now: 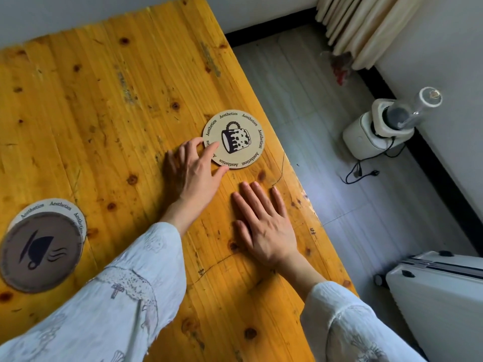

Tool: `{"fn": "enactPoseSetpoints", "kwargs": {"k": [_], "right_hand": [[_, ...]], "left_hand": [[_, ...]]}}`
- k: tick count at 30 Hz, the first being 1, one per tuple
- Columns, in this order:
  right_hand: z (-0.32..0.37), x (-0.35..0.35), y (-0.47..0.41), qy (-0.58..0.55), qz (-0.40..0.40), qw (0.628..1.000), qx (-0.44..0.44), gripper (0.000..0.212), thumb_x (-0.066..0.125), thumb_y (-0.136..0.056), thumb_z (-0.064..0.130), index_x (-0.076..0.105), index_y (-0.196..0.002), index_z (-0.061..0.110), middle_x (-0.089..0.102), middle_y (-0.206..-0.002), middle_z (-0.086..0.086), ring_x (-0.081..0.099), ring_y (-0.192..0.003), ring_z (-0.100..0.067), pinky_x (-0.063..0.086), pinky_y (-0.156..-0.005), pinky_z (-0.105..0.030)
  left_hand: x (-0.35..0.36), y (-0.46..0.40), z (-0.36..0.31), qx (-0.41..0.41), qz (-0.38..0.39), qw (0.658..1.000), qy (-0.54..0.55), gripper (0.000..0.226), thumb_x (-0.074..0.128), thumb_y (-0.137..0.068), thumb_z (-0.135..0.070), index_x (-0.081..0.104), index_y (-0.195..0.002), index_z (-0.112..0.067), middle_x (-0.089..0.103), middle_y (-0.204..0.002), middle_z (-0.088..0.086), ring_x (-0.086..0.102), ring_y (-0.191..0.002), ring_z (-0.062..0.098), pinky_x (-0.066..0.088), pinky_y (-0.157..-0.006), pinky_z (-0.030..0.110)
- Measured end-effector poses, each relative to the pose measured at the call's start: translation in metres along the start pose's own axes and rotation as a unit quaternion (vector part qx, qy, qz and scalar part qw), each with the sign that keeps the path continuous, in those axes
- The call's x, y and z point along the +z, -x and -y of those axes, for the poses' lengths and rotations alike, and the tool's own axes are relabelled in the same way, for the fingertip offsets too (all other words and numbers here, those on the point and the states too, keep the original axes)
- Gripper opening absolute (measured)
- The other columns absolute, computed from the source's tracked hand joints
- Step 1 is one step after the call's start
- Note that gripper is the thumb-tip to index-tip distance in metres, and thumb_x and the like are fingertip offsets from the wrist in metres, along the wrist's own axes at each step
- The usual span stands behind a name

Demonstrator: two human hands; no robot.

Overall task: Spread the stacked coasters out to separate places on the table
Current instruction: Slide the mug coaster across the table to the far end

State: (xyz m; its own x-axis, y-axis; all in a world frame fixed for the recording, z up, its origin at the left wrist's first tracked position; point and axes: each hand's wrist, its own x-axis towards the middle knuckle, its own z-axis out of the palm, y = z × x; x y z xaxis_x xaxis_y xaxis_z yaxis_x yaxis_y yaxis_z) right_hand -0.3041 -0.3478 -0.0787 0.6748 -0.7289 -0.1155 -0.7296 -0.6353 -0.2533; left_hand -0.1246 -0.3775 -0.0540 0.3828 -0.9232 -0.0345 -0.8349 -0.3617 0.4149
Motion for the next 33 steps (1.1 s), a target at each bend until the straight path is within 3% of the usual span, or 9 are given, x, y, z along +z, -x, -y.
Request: {"fn": "enactPoseSetpoints", "kwargs": {"k": [18, 23, 29, 33], "right_hand": [[-0.003, 0.001, -0.003, -0.002, -0.010, 1.000, 0.000, 0.055, 0.027, -0.093, 0.045, 0.022, -0.145, 0.025, 0.027, -0.154, -0.003, 0.009, -0.143, -0.020, -0.002, -0.117, -0.045], [-0.007, 0.000, -0.003, -0.001, -0.011, 1.000, 0.003, 0.055, 0.028, -0.093, 0.045, 0.025, -0.144, 0.024, 0.028, -0.154, -0.003, 0.012, -0.143, -0.020, 0.004, -0.119, -0.047], [-0.013, 0.001, 0.000, 0.011, 0.008, 1.000, 0.012, 0.057, 0.022, -0.093, 0.046, 0.017, -0.146, 0.027, 0.021, -0.156, -0.002, 0.004, -0.144, -0.018, 0.002, -0.119, -0.047], [-0.012, -0.005, 0.004, 0.023, 0.024, 0.999, 0.023, 0.056, 0.018, -0.094, 0.045, 0.013, -0.146, 0.024, 0.016, -0.157, -0.005, 0.001, -0.144, -0.021, 0.001, -0.119, -0.049]], "left_hand": [[0.008, -0.018, -0.019, -0.029, 0.004, 0.999, 0.022, 0.048, 0.065, -0.075, -0.039, 0.053, -0.120, -0.031, 0.042, -0.136, 0.005, 0.026, -0.131, 0.032, 0.006, -0.106, 0.070], [0.008, -0.019, -0.013, -0.007, 0.071, 0.997, 0.026, 0.053, 0.058, -0.082, -0.034, 0.040, -0.131, -0.032, 0.028, -0.148, 0.006, 0.013, -0.139, 0.031, 0.001, -0.110, 0.066], [-0.012, 0.026, 0.016, 0.019, 0.061, 0.996, 0.066, 0.044, 0.050, -0.088, -0.019, 0.042, -0.131, -0.019, 0.019, -0.153, 0.010, 0.007, -0.143, 0.028, 0.009, -0.116, 0.054], [-0.033, 0.078, 0.052, -0.016, 0.070, 0.994, 0.079, 0.043, 0.049, -0.089, -0.017, 0.042, -0.131, -0.018, 0.018, -0.154, 0.009, 0.004, -0.143, 0.025, 0.018, -0.115, 0.053]]}}
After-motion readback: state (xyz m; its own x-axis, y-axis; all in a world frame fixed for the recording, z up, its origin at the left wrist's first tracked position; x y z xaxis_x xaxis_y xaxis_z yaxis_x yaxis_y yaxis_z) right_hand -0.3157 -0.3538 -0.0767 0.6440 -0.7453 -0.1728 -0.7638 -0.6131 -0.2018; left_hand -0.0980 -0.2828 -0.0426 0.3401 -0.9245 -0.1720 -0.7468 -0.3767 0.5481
